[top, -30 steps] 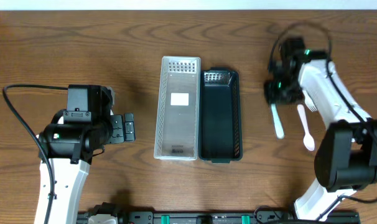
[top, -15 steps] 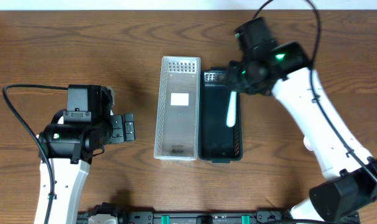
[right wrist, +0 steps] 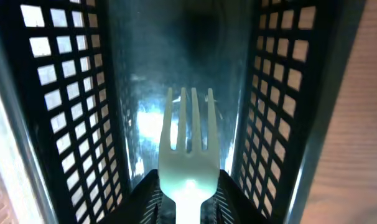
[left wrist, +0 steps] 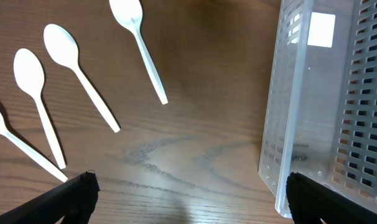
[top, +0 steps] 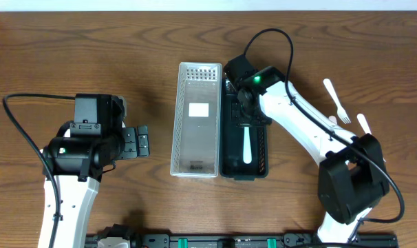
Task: Pack container
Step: 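Carry the fork left and drop it into the black basket, then return the right gripper right and grasp a white spoon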
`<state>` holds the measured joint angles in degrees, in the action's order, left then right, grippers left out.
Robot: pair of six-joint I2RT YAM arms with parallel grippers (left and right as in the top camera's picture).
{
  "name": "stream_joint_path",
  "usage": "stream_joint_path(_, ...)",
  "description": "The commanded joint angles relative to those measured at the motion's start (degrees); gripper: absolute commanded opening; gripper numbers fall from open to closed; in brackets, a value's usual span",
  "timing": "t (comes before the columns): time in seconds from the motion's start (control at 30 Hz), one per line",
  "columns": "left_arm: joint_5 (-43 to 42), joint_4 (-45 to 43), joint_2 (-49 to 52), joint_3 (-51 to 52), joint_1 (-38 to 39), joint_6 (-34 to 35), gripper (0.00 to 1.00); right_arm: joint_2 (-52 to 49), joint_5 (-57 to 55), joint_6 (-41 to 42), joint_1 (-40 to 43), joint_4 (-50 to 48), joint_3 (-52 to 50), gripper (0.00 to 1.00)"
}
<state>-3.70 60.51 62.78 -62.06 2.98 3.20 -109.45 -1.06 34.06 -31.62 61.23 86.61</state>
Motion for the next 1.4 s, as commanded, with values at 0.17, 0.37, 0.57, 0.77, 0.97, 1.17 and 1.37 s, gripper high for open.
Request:
stream_joint_path(0.17,0.07,0.31,-0.31,-0.68,-0.35,0.52,0.98,0.48,-1.07,-5.66,-0.42,-2.03,1.11,0.5)
stream_joint_path(0.37,0.07,0.31,-0.31,-0.68,-0.35,0.52,0.98,1.68,-2.12,-11.23,2.32,4.07,10.36,0.56)
stream_joint_path(0.57,0.07,0.31,-0.31,-0.68,-0.35,0.52,0.98,6.67,-6.64,-10.97,10.91,13.05,21.9,0.77)
stream_joint_path(0.77,0.07,0.33,-0.31,-0.68,-0.35,0.52,0.98,11.72,-6.6,-19.93,25.05,21.49,22.36,0.91)
stream_joint_path(0.97,0.07,0.31,-0.31,-0.68,-0.35,0.52,0.98,11.87,-6.67,-27.69,34.56,25.94,16.98,0.94)
stream_joint_path(1.17,0.07,0.28,-0.31,-0.68,-0.35,0.52,0.98,11.87,-6.54,-32.48,38.32,17.59,1.18,0.97)
stream_joint_path(1.37,0.07,0.28,-0.31,-0.68,-0.35,0.52,0.98,11.85,-4.2,-40.33,40.5,5.88,-12.96,0.98)
